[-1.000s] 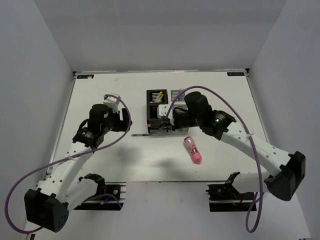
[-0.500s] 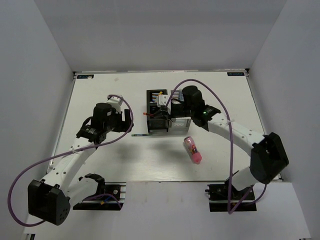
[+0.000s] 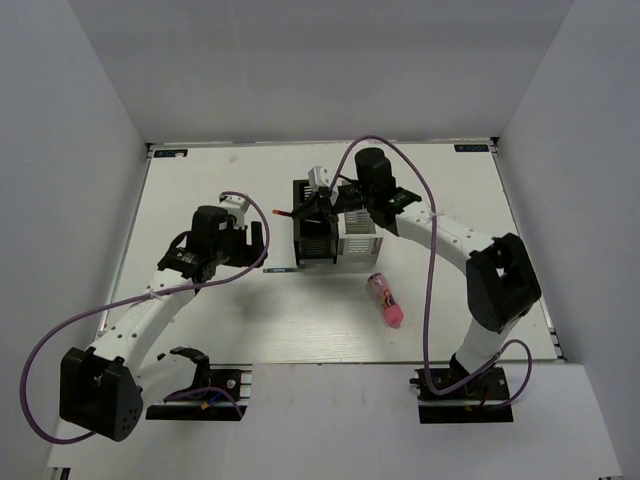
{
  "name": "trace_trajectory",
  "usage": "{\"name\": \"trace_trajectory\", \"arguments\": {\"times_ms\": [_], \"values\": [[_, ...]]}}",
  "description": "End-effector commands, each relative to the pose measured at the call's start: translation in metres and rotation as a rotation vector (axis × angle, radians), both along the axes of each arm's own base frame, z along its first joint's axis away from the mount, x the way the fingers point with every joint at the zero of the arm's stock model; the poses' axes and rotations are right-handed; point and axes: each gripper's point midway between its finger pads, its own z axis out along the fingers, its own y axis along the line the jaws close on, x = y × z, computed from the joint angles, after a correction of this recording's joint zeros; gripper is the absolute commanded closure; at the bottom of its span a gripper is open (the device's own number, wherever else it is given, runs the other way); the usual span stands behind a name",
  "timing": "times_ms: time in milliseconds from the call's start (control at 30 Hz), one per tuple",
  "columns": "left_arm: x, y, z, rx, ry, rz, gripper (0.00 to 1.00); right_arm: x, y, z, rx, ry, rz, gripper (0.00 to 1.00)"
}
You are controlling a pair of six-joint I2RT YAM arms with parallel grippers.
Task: Sort the stationery into containers
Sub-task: Place the pen in the storage box.
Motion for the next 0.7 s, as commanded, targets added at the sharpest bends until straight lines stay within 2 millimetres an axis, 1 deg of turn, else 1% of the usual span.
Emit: {"name": "trace_trajectory", "arguments": {"times_ms": [0, 33, 67, 100, 167, 200, 233, 267, 300, 333, 367, 433, 467, 500, 533, 567, 600, 667], "values": [[-0.001, -0.004, 0.007, -0.007, -0.026, -0.025, 0.16, 0.001, 0.001, 0.016, 0.068, 0.005, 0.07, 1.0], [-0.002, -0.005, 0.007, -0.01, -0.039, -0.038, 0.19, 0.001, 0.003, 0.009, 0.066, 0.039, 0.087, 1.0], [-0.002, -0.006, 0.007, -0.015, -0.037, -0.045, 0.19, 0.002, 0.002, 0.008, 0.067, 0.047, 0.093, 1.0], [-0.002, -0.006, 0.009, -0.021, -0.053, -0.045, 0.19, 0.001, 0.002, 0.002, 0.068, 0.056, 0.11, 1.0], [-0.002, -0.009, 0.016, -0.037, -0.089, -0.065, 0.21, 0.007, 0.001, 0.0, 0.077, 0.078, 0.105, 1.0], [-0.005, -0.011, 0.015, -0.048, -0.091, -0.079, 0.22, 0.009, 0.002, -0.005, 0.075, 0.092, 0.109, 1.0], [-0.007, -0.017, 0.02, -0.06, -0.113, -0.111, 0.22, 0.014, 0.0, -0.006, 0.077, 0.102, 0.107, 1.0], [-0.007, -0.019, 0.018, -0.066, -0.114, -0.119, 0.22, 0.014, 0.001, -0.01, 0.077, 0.134, 0.12, 1.0], [-0.007, -0.019, 0.018, -0.066, -0.114, -0.119, 0.22, 0.019, -0.002, -0.01, 0.08, 0.138, 0.108, 1.0], [-0.008, -0.02, 0.019, -0.068, -0.115, -0.135, 0.22, 0.017, 0.0, -0.01, 0.081, 0.146, 0.121, 0.99], [-0.009, -0.022, 0.017, -0.075, -0.113, -0.145, 0.22, 0.018, -0.001, -0.014, 0.078, 0.177, 0.136, 0.94], [-0.011, -0.026, 0.013, -0.085, -0.096, -0.165, 0.22, 0.02, -0.002, -0.017, 0.071, 0.209, 0.138, 0.9], [-0.011, -0.027, 0.009, -0.086, -0.078, -0.171, 0.22, 0.023, -0.003, -0.022, 0.066, 0.226, 0.135, 0.83], [-0.011, -0.03, 0.007, -0.088, -0.068, -0.191, 0.22, 0.025, -0.005, -0.023, 0.066, 0.231, 0.13, 0.78], [-0.011, -0.031, 0.005, -0.086, -0.059, -0.191, 0.22, 0.026, -0.006, -0.028, 0.063, 0.239, 0.121, 0.72], [-0.012, -0.032, 0.005, -0.093, -0.057, -0.2, 0.22, 0.03, -0.009, -0.028, 0.065, 0.238, 0.111, 0.63], [-0.01, -0.033, 0.004, -0.092, -0.049, -0.2, 0.22, 0.031, -0.011, -0.027, 0.068, 0.241, 0.103, 0.47], [-0.01, -0.034, 0.001, -0.087, -0.042, -0.214, 0.22, 0.033, -0.014, -0.023, 0.074, 0.24, 0.092, 0.31]]}}
